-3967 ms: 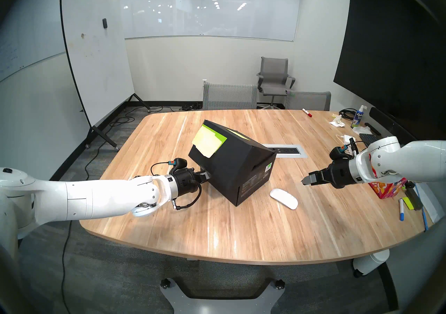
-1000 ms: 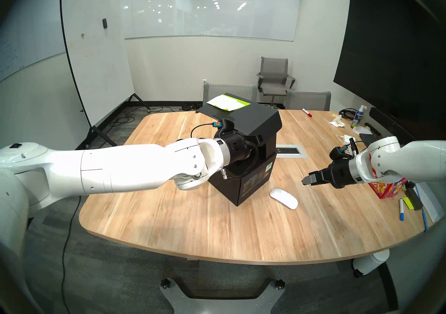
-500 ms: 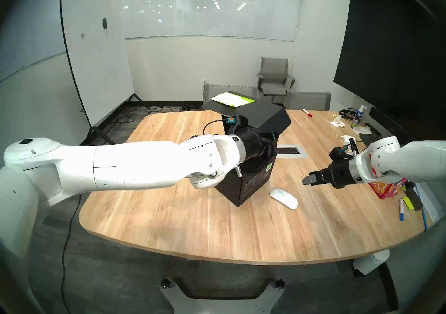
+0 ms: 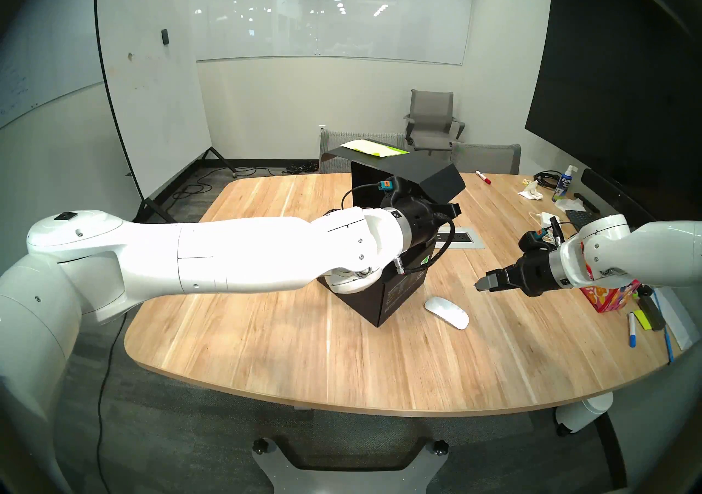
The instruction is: Open the box and place the mouse inside
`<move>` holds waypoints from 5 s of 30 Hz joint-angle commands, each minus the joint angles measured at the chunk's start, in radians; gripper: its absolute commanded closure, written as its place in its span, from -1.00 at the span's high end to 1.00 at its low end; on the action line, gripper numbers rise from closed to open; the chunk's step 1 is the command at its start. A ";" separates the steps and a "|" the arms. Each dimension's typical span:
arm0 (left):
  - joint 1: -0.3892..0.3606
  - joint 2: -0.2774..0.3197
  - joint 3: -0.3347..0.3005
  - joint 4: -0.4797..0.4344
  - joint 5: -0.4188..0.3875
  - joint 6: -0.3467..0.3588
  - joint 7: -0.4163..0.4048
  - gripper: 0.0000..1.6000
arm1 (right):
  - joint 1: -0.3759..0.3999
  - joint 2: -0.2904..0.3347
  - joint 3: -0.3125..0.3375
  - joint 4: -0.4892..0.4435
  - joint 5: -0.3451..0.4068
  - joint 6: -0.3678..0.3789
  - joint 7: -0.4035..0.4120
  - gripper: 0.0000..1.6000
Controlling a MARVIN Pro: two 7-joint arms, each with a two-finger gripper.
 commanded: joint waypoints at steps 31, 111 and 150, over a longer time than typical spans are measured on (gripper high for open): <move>-0.079 -0.316 -0.085 0.366 -0.085 0.085 0.023 -1.00 | 0.013 -0.002 0.008 -0.002 -0.002 -0.001 -0.002 1.00; -0.084 0.456 -0.023 0.559 0.096 0.660 -0.828 -1.00 | 0.009 -0.004 0.009 0.001 0.000 -0.002 0.001 1.00; -0.061 0.551 0.044 0.824 0.456 0.629 -1.491 -1.00 | 0.007 -0.005 0.009 0.002 0.000 -0.002 0.001 1.00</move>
